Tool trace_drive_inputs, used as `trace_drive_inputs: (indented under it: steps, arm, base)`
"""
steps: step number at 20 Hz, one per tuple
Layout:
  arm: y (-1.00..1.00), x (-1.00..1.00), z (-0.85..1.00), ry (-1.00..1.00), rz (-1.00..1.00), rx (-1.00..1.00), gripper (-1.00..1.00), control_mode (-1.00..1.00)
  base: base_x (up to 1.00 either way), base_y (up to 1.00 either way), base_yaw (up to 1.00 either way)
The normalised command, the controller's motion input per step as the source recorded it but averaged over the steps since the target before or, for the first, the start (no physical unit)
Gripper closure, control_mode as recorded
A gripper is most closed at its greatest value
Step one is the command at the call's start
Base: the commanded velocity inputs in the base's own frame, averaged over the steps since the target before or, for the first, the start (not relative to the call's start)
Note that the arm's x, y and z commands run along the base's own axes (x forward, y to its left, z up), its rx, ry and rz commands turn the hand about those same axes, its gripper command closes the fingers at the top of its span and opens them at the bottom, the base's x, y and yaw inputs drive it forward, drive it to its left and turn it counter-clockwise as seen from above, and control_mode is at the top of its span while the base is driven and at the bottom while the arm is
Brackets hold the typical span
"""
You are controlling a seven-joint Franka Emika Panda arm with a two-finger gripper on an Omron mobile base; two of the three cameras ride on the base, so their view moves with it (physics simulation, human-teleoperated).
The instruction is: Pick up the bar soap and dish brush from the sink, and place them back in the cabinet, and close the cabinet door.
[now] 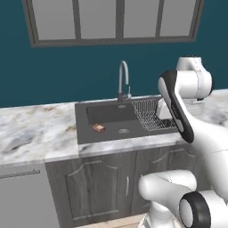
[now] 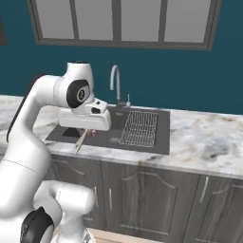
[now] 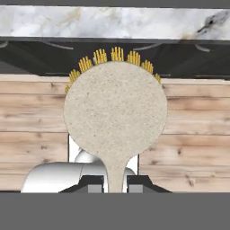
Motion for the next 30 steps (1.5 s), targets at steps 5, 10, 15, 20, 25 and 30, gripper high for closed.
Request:
trace_drive_inputs:
  steps: [5,10,15,20,25,30]
  arm:
    - [0.00,0.00,0.00,0.00,0.00,0.00,1.00,1.00]
    - [0.00,0.00,0.00,0.00,0.00,0.00,1.00,1.00]
    - [0.00,0.00,0.00,0.00,0.00,0.00,1.00,1.00]
    - [0.00,0.00,0.00,0.00,0.00,0.00,1.00,1.00]
    - [0.00,0.00,0.00,0.00,0.00,0.00,1.00,1.00]
    - [0.00,0.00,0.00,0.00,0.00,0.00,1.00,1.00]
  base:
    - [-0.33,0.67,0.00]
    - [-0.37,0.80,0.00]
    - [-0.43,0.67,0.00]
    - [-0.53,0.59,0.00]
    - [-0.53,0.74,0.00]
    - [-0.17,0.80,0.00]
